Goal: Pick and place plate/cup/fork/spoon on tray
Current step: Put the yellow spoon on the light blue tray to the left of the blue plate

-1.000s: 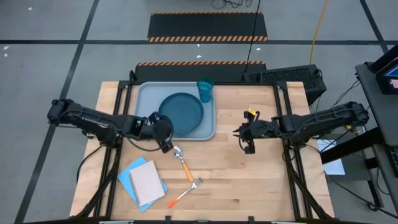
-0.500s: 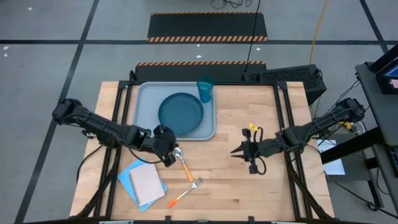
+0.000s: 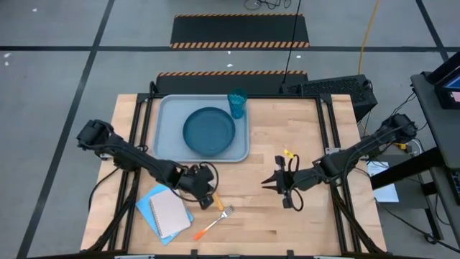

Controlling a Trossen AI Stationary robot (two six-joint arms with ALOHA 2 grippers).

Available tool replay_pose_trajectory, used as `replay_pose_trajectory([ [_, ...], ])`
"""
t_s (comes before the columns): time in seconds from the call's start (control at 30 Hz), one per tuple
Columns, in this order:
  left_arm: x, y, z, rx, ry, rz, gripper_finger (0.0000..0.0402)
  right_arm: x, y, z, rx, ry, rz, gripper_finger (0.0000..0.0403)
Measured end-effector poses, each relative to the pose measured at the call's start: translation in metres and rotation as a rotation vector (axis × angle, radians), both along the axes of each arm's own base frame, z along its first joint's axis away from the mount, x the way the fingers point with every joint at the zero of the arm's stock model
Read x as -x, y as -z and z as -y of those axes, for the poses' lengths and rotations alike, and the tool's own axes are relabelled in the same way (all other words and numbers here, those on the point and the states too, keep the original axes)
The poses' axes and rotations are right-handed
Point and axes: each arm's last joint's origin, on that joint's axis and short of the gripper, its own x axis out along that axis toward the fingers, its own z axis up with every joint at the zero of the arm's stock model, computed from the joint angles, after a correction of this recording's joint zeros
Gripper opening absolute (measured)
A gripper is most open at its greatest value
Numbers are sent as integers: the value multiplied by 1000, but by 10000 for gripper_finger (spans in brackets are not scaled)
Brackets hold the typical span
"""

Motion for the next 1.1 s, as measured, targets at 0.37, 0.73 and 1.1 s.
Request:
replay_pose_trajectory([
  [0.37, -14, -10, 22, -12, 35, 261, 7, -4, -5, -4, -66, 9, 61, 54],
  [0.73, -15, -17, 31, 14, -7, 343, 7, -3, -5, -5, -22, -22, 69, 54],
  [1.1, -29, -61, 38, -112, -49, 388, 8, -4, -9, -7, 13, -105, 112, 63],
])
